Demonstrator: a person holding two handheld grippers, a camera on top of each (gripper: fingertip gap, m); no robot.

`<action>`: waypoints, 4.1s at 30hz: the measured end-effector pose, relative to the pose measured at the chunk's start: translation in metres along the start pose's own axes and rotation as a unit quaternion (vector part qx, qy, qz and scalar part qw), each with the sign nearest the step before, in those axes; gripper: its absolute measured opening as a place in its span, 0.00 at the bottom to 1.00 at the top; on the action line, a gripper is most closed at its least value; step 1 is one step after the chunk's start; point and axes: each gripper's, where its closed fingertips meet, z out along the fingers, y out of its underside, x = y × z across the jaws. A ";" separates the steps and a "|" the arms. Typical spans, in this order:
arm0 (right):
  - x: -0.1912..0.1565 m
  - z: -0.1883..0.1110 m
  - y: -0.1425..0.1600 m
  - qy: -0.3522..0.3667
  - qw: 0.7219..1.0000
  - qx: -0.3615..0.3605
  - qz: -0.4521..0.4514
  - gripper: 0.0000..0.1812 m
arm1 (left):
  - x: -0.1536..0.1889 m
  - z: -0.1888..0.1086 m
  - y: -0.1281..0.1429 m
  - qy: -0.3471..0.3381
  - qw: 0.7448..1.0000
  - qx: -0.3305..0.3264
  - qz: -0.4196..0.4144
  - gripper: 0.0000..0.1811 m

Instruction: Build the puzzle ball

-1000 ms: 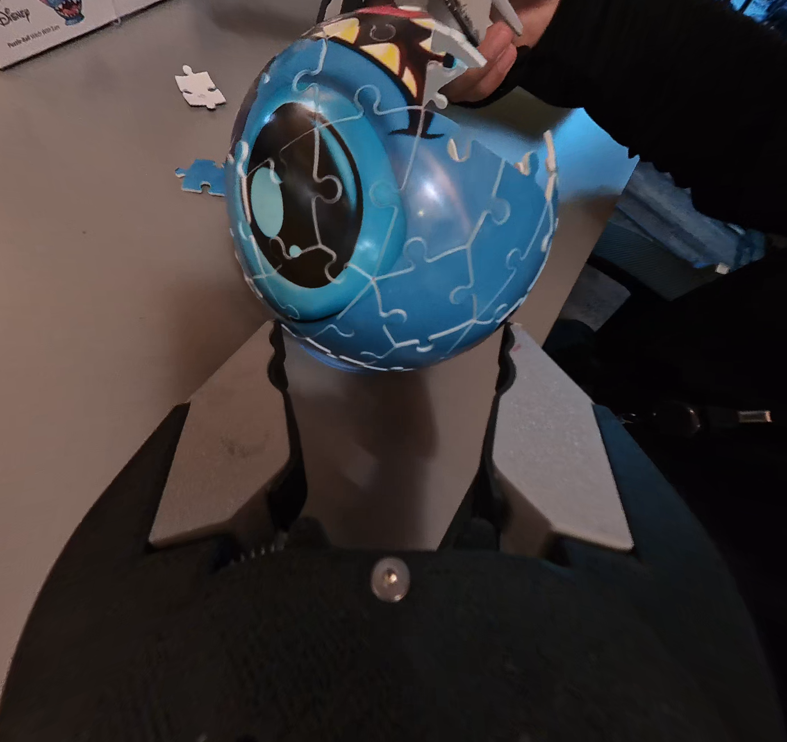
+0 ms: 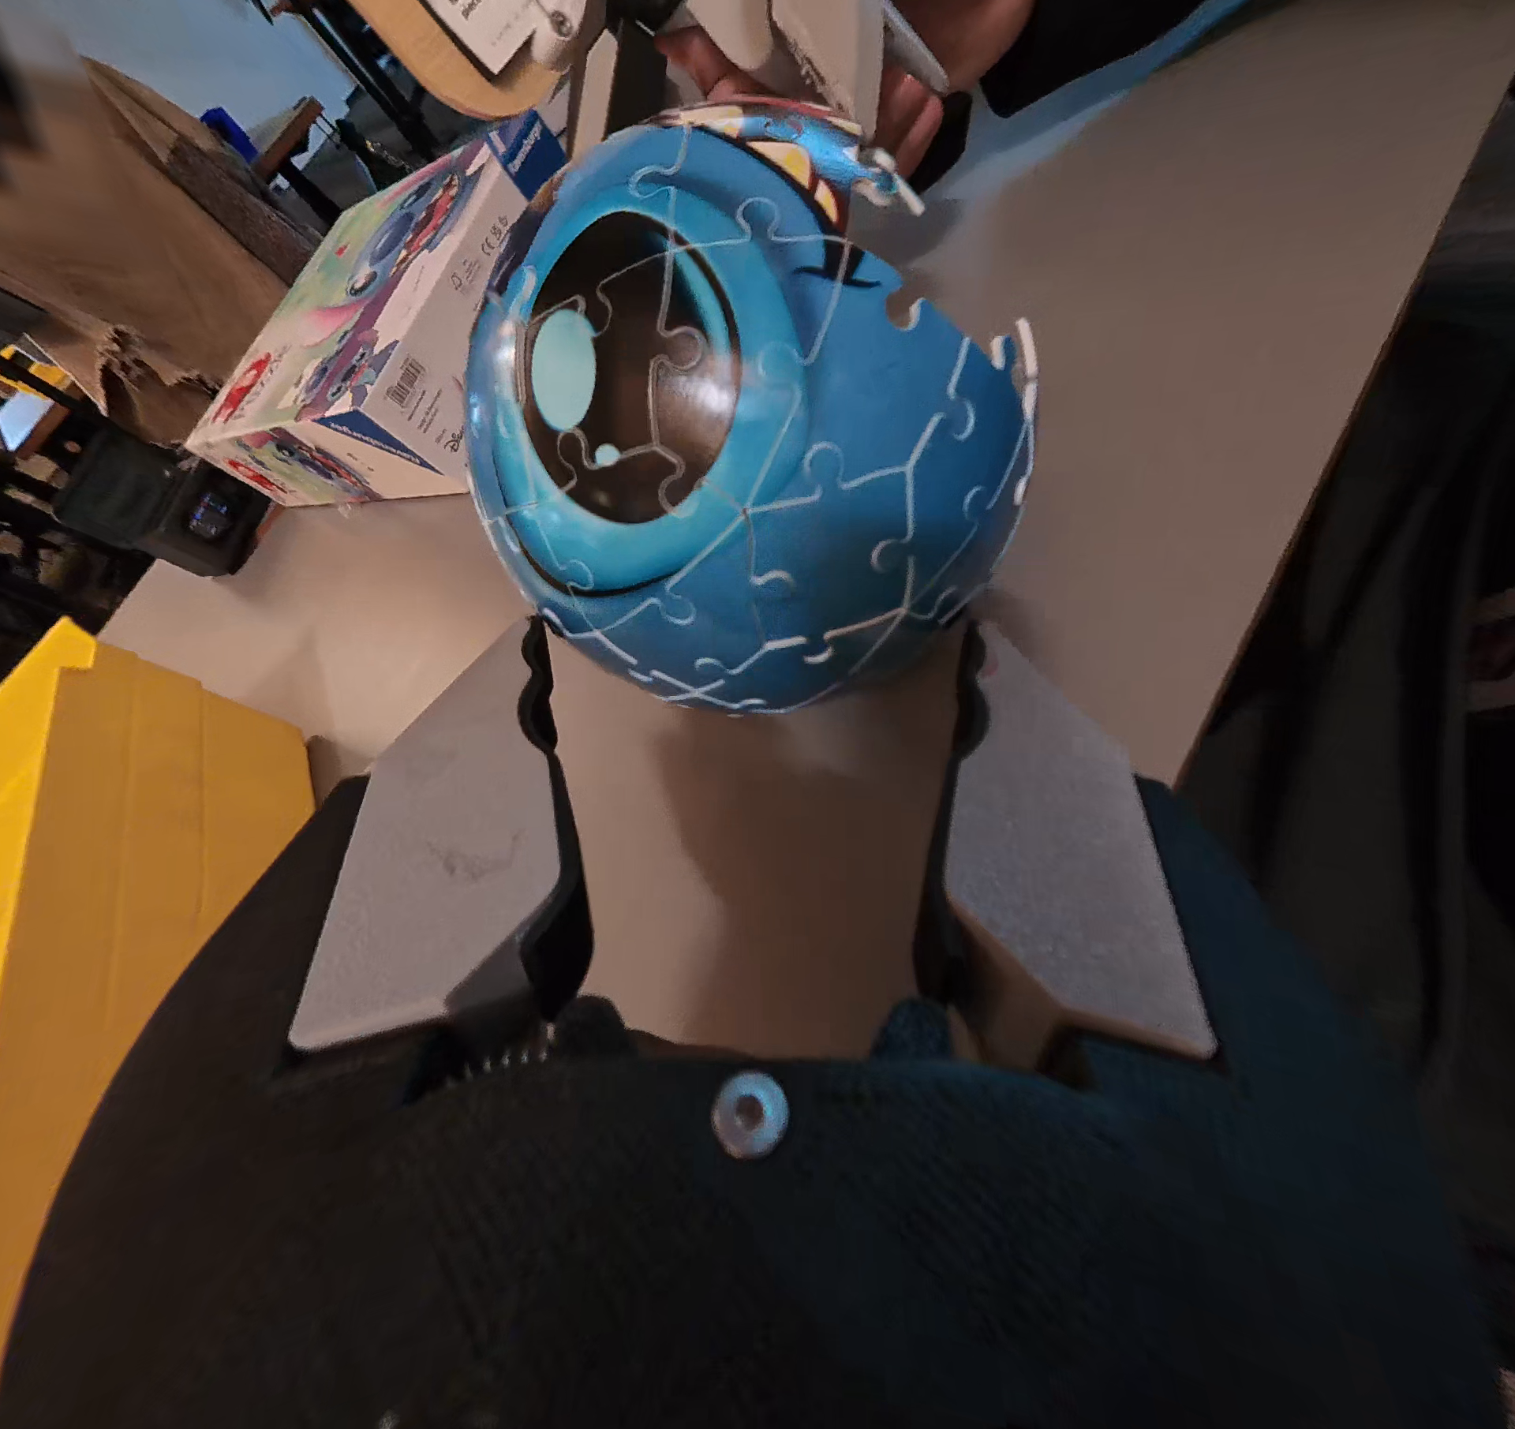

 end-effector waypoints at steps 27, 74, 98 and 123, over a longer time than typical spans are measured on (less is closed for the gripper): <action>0.015 -0.029 0.014 0.007 0.963 -0.017 0.268 0.49 | 0.024 0.006 -0.011 0.162 0.922 0.033 -0.349 0.49; 0.004 0.000 0.010 -0.077 0.973 0.062 0.207 0.53 | 0.029 0.002 0.013 0.118 0.963 0.001 -0.242 0.50; 0.132 -0.033 0.056 0.307 0.939 -0.148 -0.047 0.39 | 0.031 -0.038 0.058 0.024 0.956 -0.047 -0.290 0.46; 0.027 -0.085 -0.001 0.113 0.988 0.081 0.064 0.17 | -0.033 -0.037 -0.100 -0.010 0.998 -0.050 0.026 0.31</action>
